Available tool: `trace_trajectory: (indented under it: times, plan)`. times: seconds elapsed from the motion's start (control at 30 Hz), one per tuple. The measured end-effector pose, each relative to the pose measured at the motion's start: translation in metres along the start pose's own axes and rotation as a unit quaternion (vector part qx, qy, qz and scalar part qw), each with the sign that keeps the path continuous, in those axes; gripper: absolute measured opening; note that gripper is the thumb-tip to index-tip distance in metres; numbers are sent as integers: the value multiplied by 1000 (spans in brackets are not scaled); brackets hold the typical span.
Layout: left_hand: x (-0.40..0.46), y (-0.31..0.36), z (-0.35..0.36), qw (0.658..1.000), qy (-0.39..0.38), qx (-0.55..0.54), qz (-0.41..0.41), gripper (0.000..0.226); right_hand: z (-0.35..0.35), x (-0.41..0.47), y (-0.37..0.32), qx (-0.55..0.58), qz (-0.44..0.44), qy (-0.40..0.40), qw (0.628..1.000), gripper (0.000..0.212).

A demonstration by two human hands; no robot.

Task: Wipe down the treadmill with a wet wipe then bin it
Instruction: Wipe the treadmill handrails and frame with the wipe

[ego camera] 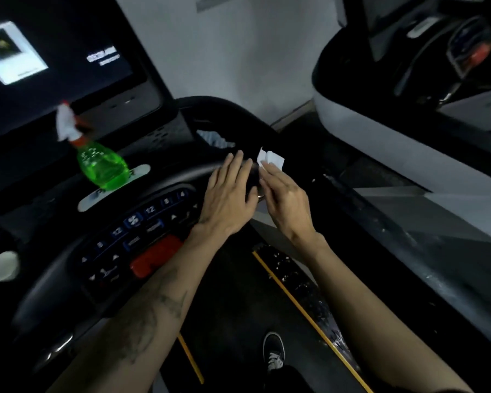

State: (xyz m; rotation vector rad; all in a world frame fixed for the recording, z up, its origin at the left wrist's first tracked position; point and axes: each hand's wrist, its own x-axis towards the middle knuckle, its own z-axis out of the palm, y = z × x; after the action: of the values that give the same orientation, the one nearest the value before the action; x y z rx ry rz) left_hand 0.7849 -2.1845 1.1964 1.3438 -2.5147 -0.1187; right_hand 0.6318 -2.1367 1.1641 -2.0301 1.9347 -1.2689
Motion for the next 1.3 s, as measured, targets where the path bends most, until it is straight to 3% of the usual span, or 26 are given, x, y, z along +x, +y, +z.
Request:
trace_trajectory:
  times: [0.43,0.63,0.77,0.9,1.1,1.3]
  plan:
    - [111,40,74,979,-70,-33,186,68,-47,-2,93,-98,151,71,981,39]
    - [156,26,102,958,-103,-50,264,60,-23,-8,101,-176,174,85,965,39]
    - [177,18,119,940,-117,-60,316,55,10,-13,103,-222,167,48,959,44]
    - [195,14,135,924,-102,-78,361,45,37,-13,106,-285,167,18,944,46]
    - [220,15,147,897,-16,-99,429,26,53,-3,92,-351,220,-5,910,56]
    - [244,16,158,859,10,-84,506,25,57,-26,85,-377,289,-10,880,70]
